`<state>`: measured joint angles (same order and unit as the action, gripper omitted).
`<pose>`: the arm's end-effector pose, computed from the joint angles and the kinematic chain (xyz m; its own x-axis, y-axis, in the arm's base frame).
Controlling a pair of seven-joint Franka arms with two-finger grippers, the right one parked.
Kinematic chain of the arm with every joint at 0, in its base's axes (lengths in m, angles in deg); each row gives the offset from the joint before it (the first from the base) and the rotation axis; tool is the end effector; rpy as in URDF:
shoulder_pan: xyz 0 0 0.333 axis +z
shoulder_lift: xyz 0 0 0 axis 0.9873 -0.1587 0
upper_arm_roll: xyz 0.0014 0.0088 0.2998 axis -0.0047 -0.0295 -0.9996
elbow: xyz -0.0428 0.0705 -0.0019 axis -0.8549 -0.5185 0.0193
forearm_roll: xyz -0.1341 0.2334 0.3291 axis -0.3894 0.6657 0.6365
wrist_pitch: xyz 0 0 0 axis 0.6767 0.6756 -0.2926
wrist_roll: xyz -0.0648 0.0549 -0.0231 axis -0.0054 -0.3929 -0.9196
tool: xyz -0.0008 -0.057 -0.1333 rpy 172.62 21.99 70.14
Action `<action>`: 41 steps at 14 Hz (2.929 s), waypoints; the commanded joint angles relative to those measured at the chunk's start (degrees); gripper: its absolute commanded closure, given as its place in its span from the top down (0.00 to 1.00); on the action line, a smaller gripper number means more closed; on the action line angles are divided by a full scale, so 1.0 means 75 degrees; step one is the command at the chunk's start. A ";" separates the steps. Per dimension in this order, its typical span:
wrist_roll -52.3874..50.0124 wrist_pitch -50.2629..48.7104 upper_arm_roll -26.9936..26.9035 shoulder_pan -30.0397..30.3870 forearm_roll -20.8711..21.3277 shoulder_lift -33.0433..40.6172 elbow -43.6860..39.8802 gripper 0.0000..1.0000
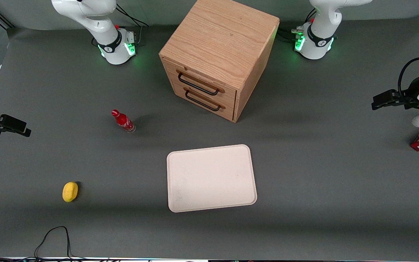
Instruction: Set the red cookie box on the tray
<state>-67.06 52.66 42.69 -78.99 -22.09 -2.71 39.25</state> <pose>0.5934 -0.0070 0.5320 0.9906 0.0128 -0.1364 0.0159 -0.9996 0.0215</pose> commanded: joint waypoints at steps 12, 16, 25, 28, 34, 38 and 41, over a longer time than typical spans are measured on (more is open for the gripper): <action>0.0793 -0.0284 -0.0155 0.0054 0.0210 0.0179 0.0048 1.00; 0.2768 -0.0120 -0.0202 0.1468 0.0643 0.0015 -0.0046 1.00; 0.7458 0.1402 -0.0202 0.5219 0.0750 -0.0628 -0.0034 1.00; 0.7684 0.1533 -0.0202 0.5726 0.0762 -0.1120 -0.0454 1.00; 1.0969 0.2129 -0.0190 0.5691 0.1136 -0.1614 -0.0480 1.00; 1.2676 0.2831 -0.0190 0.5761 0.1172 -0.1953 -0.0188 1.00; 1.2712 0.3418 -0.0167 0.5727 0.1009 -0.2362 0.0082 1.00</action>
<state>26.67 75.59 41.34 -35.79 -14.20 -19.02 38.42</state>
